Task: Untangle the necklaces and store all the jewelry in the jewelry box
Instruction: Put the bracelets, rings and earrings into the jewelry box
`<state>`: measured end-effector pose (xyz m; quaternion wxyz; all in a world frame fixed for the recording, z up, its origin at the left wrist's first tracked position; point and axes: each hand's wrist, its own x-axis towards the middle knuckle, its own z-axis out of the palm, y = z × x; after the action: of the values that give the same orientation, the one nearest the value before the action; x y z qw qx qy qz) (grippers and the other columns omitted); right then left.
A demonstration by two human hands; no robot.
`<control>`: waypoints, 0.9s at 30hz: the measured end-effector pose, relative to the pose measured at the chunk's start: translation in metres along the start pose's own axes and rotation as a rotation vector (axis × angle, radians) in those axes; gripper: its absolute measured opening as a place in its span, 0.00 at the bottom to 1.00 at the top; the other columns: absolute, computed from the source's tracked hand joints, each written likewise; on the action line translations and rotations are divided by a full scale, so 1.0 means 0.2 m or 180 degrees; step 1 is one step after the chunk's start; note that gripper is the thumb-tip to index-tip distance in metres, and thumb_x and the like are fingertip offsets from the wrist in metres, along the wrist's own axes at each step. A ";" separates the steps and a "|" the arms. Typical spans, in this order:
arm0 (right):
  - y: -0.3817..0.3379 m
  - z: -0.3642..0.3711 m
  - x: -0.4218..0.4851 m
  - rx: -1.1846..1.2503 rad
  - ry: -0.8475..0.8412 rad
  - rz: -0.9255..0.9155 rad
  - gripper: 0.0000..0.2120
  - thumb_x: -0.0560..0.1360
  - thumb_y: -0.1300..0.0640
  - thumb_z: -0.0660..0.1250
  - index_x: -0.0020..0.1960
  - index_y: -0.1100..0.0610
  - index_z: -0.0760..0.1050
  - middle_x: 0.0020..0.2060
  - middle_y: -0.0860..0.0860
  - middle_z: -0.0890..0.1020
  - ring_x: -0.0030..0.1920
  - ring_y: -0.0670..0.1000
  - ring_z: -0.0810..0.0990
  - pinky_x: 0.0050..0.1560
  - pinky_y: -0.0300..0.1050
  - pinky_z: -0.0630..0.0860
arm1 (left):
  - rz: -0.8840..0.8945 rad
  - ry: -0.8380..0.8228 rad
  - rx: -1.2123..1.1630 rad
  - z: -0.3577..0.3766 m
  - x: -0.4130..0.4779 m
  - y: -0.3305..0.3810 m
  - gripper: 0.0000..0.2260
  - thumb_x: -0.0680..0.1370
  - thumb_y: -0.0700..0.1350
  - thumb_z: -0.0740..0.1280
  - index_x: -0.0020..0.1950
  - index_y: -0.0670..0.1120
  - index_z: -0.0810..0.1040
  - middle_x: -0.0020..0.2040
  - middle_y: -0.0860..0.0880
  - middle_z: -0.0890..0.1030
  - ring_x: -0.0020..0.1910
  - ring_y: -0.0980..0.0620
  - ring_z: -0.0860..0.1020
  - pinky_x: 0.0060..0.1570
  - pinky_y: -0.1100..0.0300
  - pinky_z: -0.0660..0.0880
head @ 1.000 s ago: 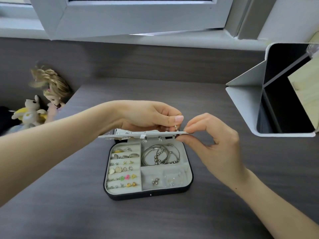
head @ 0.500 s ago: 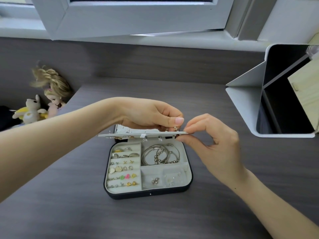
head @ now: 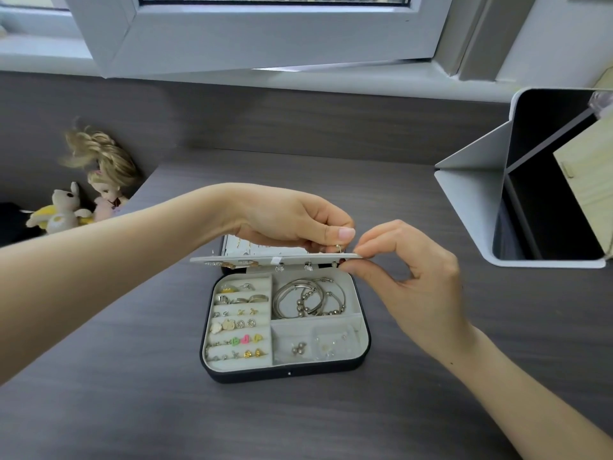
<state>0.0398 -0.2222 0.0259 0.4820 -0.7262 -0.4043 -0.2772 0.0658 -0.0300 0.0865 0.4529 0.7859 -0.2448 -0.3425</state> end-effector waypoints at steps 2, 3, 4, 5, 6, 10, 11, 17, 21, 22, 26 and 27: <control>0.00 0.00 0.00 0.0018 0.0005 0.0007 0.08 0.69 0.60 0.74 0.40 0.64 0.79 0.38 0.50 0.79 0.41 0.45 0.78 0.47 0.35 0.74 | -0.0001 0.0010 0.0045 0.00 0.00 0.00 0.14 0.79 0.48 0.57 0.35 0.49 0.72 0.34 0.54 0.69 0.34 0.58 0.67 0.39 0.68 0.68; 0.00 0.00 0.00 0.0021 0.0005 0.0014 0.08 0.69 0.60 0.73 0.40 0.65 0.79 0.38 0.50 0.79 0.41 0.45 0.78 0.47 0.35 0.74 | -0.0001 0.0020 0.0068 0.00 0.00 0.01 0.14 0.80 0.48 0.57 0.35 0.48 0.71 0.34 0.54 0.69 0.34 0.58 0.66 0.39 0.69 0.67; 0.00 0.00 0.00 0.0018 0.0003 0.0019 0.08 0.69 0.60 0.73 0.40 0.64 0.79 0.38 0.50 0.79 0.41 0.44 0.78 0.47 0.35 0.74 | -0.0005 0.0028 0.0091 0.00 0.00 0.01 0.14 0.80 0.48 0.57 0.36 0.47 0.71 0.34 0.54 0.68 0.33 0.58 0.66 0.39 0.69 0.67; 0.00 0.00 0.00 0.0014 0.0000 0.0020 0.08 0.69 0.60 0.73 0.40 0.64 0.79 0.38 0.50 0.79 0.41 0.44 0.78 0.47 0.35 0.74 | -0.0013 0.0032 0.0118 0.00 0.00 0.01 0.14 0.80 0.48 0.57 0.36 0.46 0.70 0.34 0.54 0.68 0.33 0.58 0.66 0.39 0.69 0.67; 0.00 0.00 0.00 0.0010 -0.0003 0.0018 0.08 0.69 0.60 0.73 0.40 0.64 0.79 0.38 0.50 0.79 0.41 0.44 0.78 0.47 0.35 0.74 | -0.0026 0.0033 0.0155 0.00 0.00 0.02 0.14 0.80 0.48 0.57 0.36 0.46 0.70 0.34 0.54 0.67 0.33 0.58 0.65 0.39 0.69 0.67; 0.00 0.00 0.00 0.0022 -0.0002 0.0003 0.08 0.69 0.60 0.73 0.40 0.64 0.78 0.38 0.50 0.79 0.41 0.44 0.78 0.47 0.34 0.74 | -0.0063 0.0046 0.0412 0.00 -0.01 0.04 0.12 0.78 0.48 0.58 0.37 0.46 0.70 0.35 0.54 0.68 0.35 0.58 0.65 0.40 0.70 0.67; 0.00 0.00 0.00 0.0025 0.0004 0.0003 0.08 0.68 0.60 0.73 0.40 0.64 0.78 0.38 0.50 0.79 0.41 0.44 0.78 0.47 0.34 0.73 | -0.0065 0.0057 0.0503 -0.01 -0.01 0.04 0.12 0.78 0.49 0.58 0.38 0.46 0.71 0.36 0.52 0.68 0.36 0.57 0.66 0.40 0.69 0.67; 0.00 0.00 0.00 0.0053 0.0028 0.0070 0.07 0.69 0.60 0.73 0.40 0.64 0.78 0.39 0.49 0.79 0.41 0.44 0.78 0.47 0.35 0.73 | -0.0069 0.0019 0.0753 -0.01 -0.04 0.08 0.12 0.79 0.52 0.60 0.41 0.46 0.72 0.41 0.45 0.69 0.41 0.48 0.67 0.45 0.55 0.67; 0.00 0.01 0.00 0.0063 0.0064 0.0068 0.07 0.68 0.60 0.74 0.39 0.64 0.78 0.38 0.49 0.79 0.41 0.43 0.78 0.47 0.34 0.74 | -0.0075 0.0120 0.0531 0.00 -0.04 0.07 0.10 0.79 0.50 0.62 0.41 0.45 0.73 0.39 0.45 0.69 0.39 0.49 0.68 0.43 0.57 0.67; 0.00 0.01 0.00 0.0043 0.0078 0.0068 0.07 0.68 0.60 0.74 0.39 0.64 0.78 0.38 0.49 0.79 0.41 0.43 0.78 0.47 0.34 0.73 | -0.0089 0.0177 0.0458 0.00 -0.04 0.06 0.10 0.79 0.49 0.63 0.40 0.45 0.74 0.38 0.46 0.70 0.38 0.51 0.68 0.42 0.59 0.68; 0.00 0.01 0.00 0.0021 0.0093 0.0081 0.07 0.68 0.60 0.73 0.39 0.64 0.78 0.38 0.49 0.79 0.41 0.44 0.78 0.47 0.33 0.74 | -0.0120 0.0332 -0.0018 0.00 -0.05 0.04 0.07 0.73 0.48 0.66 0.40 0.46 0.80 0.37 0.47 0.78 0.38 0.51 0.75 0.43 0.61 0.74; 0.00 0.01 0.00 0.0011 0.0094 0.0071 0.07 0.68 0.60 0.73 0.40 0.64 0.78 0.38 0.49 0.79 0.41 0.44 0.78 0.47 0.33 0.74 | -0.0116 0.0387 -0.0138 0.00 -0.05 0.03 0.06 0.73 0.47 0.67 0.40 0.46 0.80 0.37 0.47 0.79 0.37 0.52 0.77 0.42 0.62 0.75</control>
<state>0.0392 -0.2207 0.0252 0.4922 -0.7257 -0.3895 -0.2819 0.0585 -0.0253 0.0954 0.4774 0.7996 -0.1951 -0.3076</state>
